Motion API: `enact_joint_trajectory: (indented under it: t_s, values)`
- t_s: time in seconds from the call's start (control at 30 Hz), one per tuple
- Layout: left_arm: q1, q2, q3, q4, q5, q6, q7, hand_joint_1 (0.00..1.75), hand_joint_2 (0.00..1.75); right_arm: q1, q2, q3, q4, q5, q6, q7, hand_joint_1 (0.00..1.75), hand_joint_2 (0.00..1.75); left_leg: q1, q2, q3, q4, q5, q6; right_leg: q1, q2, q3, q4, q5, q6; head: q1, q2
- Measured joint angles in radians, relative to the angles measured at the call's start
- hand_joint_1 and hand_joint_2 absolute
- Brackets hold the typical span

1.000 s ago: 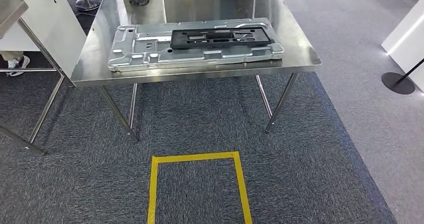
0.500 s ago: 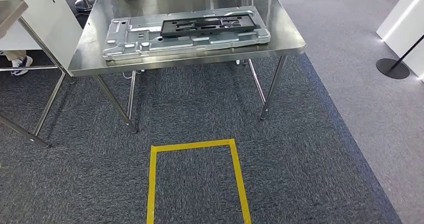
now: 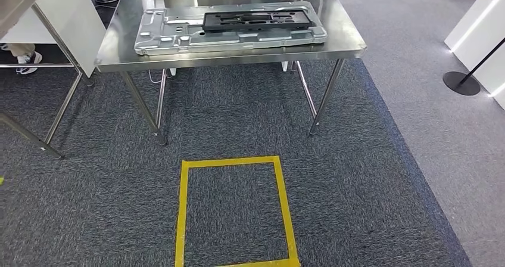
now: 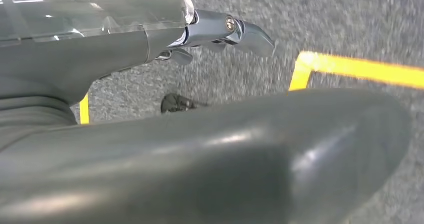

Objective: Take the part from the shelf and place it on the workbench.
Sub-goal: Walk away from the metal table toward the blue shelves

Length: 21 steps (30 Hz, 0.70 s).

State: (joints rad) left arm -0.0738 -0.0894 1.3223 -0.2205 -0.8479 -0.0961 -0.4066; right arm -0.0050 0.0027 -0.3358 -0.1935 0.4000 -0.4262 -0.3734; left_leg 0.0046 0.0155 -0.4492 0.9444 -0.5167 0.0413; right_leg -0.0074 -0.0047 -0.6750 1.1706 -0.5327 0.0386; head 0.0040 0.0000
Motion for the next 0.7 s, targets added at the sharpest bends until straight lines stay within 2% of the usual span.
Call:
enact_joint_trajectory:
  t_s: [0.03, 0.07, 0.1, 0.13, 0.17, 0.2, 0.23, 0.27, 0.33, 0.4, 0.43, 0.57, 0.7]
  values:
    - [0.001, 0.000, 0.000, 0.000, 0.000, 0.000, 0.003, 0.00, 1.31, 0.001, 0.000, -0.002, 0.001, -0.001, 0.009, 0.015, 0.00, 1.75, -0.001, 0.000, -0.007, 0.002, 0.004, 0.001, -0.002, 0.000, -0.023, 0.065, -0.031, 0.003, 0.000, 0.000]
    - [0.002, 0.001, 0.000, 0.000, 0.001, 0.000, 0.005, 0.00, 1.75, 0.003, 0.000, -0.004, 0.002, -0.004, 0.015, 0.027, 0.00, 1.75, -0.002, 0.000, -0.014, 0.006, 0.007, 0.000, -0.004, 0.000, -0.033, 0.106, -0.045, 0.005, 0.000, 0.000]
    - [0.004, 0.001, 0.000, 0.000, 0.001, 0.000, 0.006, 0.00, 1.75, 0.004, 0.000, -0.008, 0.002, -0.010, 0.023, 0.044, 0.00, 1.75, -0.001, 0.000, -0.020, 0.011, 0.009, 0.000, -0.007, 0.000, -0.024, 0.108, -0.041, 0.010, 0.000, 0.000]
    - [0.005, 0.001, 0.000, 0.000, 0.001, -0.001, 0.007, 0.00, 1.75, 0.005, 0.000, -0.012, 0.002, -0.017, 0.033, 0.063, 0.00, 1.75, 0.000, 0.000, -0.025, 0.018, 0.009, -0.002, -0.012, 0.000, 0.006, 0.068, -0.018, 0.016, 0.000, 0.000]
    - [0.005, 0.001, 0.000, 0.000, 0.002, -0.002, 0.008, 0.00, 1.75, 0.005, 0.000, -0.018, 0.002, -0.026, 0.047, 0.088, 0.00, 1.75, 0.002, -0.001, -0.031, 0.027, 0.007, -0.004, -0.019, 0.000, 0.049, -0.001, 0.013, 0.026, 0.000, 0.000]
    - [0.005, 0.005, 0.001, 0.000, 0.004, -0.003, 0.008, 0.00, 1.75, 0.005, 0.003, -0.023, 0.003, -0.032, 0.062, 0.114, 0.00, 1.75, 0.000, -0.002, -0.038, 0.039, 0.003, -0.008, -0.025, 0.001, 0.089, -0.069, 0.030, 0.037, 0.002, 0.000]
    - [0.005, 0.008, 0.001, 0.000, 0.006, -0.003, 0.008, 0.00, 1.75, 0.004, 0.005, -0.029, 0.004, -0.037, 0.075, 0.138, 0.00, 1.75, -0.002, -0.003, -0.046, 0.052, -0.001, -0.011, -0.030, 0.003, 0.114, -0.121, 0.042, 0.033, 0.004, 0.000]
    - [0.004, 0.011, 0.002, 0.000, 0.010, -0.003, 0.008, 0.00, 1.75, 0.003, 0.008, -0.033, 0.005, -0.039, 0.088, 0.158, 0.00, 1.75, -0.006, -0.004, -0.055, 0.063, -0.004, -0.014, -0.032, 0.004, 0.125, -0.147, 0.043, 0.028, 0.004, 0.000]
    - [0.003, 0.014, 0.005, 0.000, 0.019, -0.001, 0.008, 0.00, 1.75, 0.002, 0.010, -0.039, 0.007, -0.037, 0.114, 0.185, 0.00, 0.87, -0.010, -0.005, -0.066, 0.073, -0.005, -0.018, -0.029, 0.005, 0.119, -0.150, 0.040, 0.007, 0.004, 0.000]
    - [0.002, 0.014, 0.009, 0.000, 0.029, 0.000, 0.009, 0.00, 1.75, 0.002, 0.009, -0.041, 0.007, -0.032, 0.145, 0.203, 0.00, 0.00, -0.008, -0.005, -0.067, 0.070, -0.002, -0.022, -0.025, 0.005, 0.117, -0.149, 0.040, 0.006, 0.003, 0.000]
    - [0.002, 0.014, 0.012, 0.000, 0.034, 0.000, 0.009, 0.00, 1.75, 0.002, 0.008, -0.042, 0.007, -0.031, 0.159, 0.211, 0.00, 0.00, -0.007, -0.005, -0.067, 0.068, -0.001, -0.024, -0.023, 0.005, 0.117, -0.149, 0.040, 0.004, 0.003, 0.000]
    - [0.002, 0.013, 0.024, 0.000, 0.041, -0.015, 0.012, 0.00, 1.75, 0.002, 0.004, -0.049, 0.007, -0.036, 0.190, 0.220, 0.00, 1.75, -0.004, -0.005, -0.067, 0.066, 0.002, -0.030, -0.018, 0.005, 0.117, -0.149, 0.042, -0.001, 0.003, 0.000]
    - [0.011, 0.014, -0.008, 0.000, 0.062, -0.029, 0.035, 0.00, 1.75, 0.005, 0.000, -0.050, 0.005, -0.061, 0.201, 0.219, 0.00, 1.75, -0.003, -0.005, -0.068, 0.066, 0.004, -0.033, -0.017, 0.005, 0.117, -0.149, 0.045, -0.004, 0.003, 0.000]
